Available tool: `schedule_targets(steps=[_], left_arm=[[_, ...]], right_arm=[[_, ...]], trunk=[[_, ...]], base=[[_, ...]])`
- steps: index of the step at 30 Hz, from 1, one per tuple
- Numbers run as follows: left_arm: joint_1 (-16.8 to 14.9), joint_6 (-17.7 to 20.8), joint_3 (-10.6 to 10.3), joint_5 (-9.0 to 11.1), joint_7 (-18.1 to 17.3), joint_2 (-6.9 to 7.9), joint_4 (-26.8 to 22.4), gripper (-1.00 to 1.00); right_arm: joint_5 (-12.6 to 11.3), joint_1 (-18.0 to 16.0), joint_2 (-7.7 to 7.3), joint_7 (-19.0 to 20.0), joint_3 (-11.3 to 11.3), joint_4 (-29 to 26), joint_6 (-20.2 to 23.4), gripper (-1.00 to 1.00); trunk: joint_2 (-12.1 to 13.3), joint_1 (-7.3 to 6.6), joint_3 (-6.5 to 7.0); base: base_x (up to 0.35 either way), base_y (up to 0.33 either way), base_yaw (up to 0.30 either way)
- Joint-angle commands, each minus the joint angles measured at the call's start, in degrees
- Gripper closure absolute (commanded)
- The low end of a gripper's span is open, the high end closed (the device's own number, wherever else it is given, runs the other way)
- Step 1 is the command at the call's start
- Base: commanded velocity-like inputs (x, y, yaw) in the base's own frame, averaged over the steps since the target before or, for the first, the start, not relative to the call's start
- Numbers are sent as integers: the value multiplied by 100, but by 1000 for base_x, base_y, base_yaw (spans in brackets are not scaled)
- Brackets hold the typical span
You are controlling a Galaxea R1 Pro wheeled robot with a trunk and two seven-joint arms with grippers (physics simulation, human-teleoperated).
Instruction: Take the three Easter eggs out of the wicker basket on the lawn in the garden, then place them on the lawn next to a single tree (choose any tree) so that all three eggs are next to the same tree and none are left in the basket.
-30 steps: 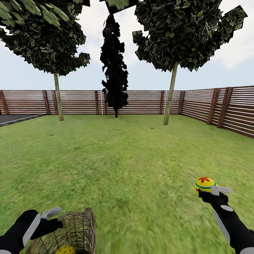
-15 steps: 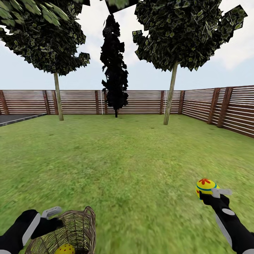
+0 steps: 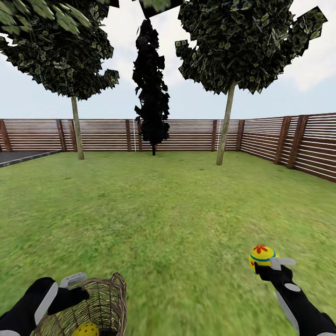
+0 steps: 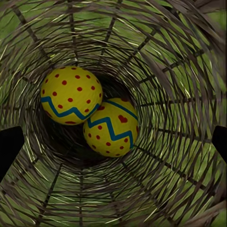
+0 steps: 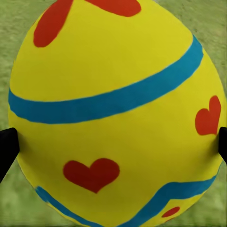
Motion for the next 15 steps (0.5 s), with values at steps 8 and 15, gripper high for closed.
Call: schedule_targets(steps=[8,15], left_arm=[[-3,26,19,-45,-51,-41,-4,-100],[-3,18,19,-45,-51,-61,13,-100]], right_arm=[[-35,-1,-1,-16,8,687,29,100],[-26,-1,7,-23,9,687,32,100]], trunk=[[-3,-1,-7],[-3,-1,-7]], base=[[0,0,0],[61,-172,48]])
